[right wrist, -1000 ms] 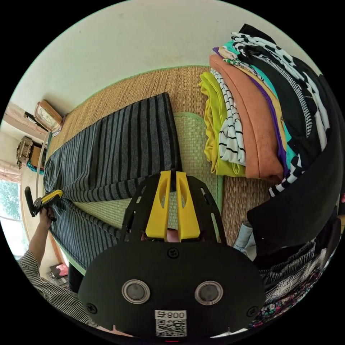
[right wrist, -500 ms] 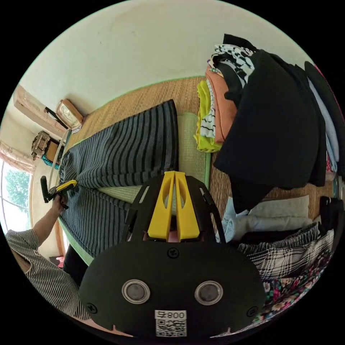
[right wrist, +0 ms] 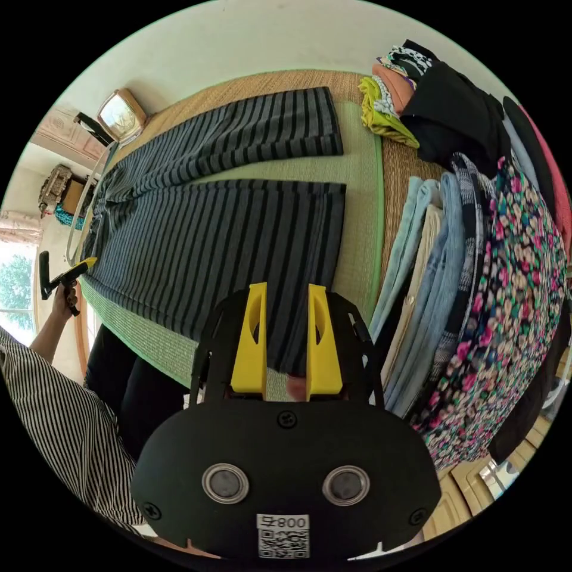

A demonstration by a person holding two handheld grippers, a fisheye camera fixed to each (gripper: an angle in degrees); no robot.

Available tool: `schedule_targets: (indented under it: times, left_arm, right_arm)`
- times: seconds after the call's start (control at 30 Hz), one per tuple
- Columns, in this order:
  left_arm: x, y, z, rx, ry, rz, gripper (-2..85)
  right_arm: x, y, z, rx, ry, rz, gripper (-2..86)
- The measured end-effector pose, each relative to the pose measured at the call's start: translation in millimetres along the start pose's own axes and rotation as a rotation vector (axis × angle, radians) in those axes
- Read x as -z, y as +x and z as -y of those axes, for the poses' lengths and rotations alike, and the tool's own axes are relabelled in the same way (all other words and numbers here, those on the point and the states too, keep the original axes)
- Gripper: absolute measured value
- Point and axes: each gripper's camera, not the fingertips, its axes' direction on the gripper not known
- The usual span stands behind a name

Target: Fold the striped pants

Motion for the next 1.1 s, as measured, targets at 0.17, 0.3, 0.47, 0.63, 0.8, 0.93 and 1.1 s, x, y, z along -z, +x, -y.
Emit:
schedule_targets:
  times: [0.17,0.3,0.47,0.63,0.8,0.93,1.1]
  left_arm:
    - [21,-57,-68,0.361,0.04,0.014,8.0]
    - [16,-108,-97,0.558,0.121,-0.236,9.5]
    - [9,-149,-118,0.671,0.176,-0.404,8.7]
    - [14,-176,-134,0.689,0.201,-0.46,4.7]
    - [33,-189,-150,0.651,0.256,-0.505,2.8]
    - [55,-198,-171,0.615,0.306,-0.579,2.2]
    - [78,-205,-201,0.573,0.345,-0.621,1.9]
  right_arm:
    - [-13,1,-44,-0.094,-0.063,-0.119,10.6]
    - [-16,23,-55,-0.199,-0.021,0.029,11.0]
    - [-20,52,-65,-0.313,-0.001,0.118,8.2]
    - [-23,61,-75,-0.355,0.009,0.073,4.6]
    - [-21,66,-82,-0.318,-0.025,0.051,0.7]
    - [-5,77,-94,-0.3,-0.002,0.108,-0.2]
    - [32,92,-122,-0.303,0.103,0.227,-0.3]
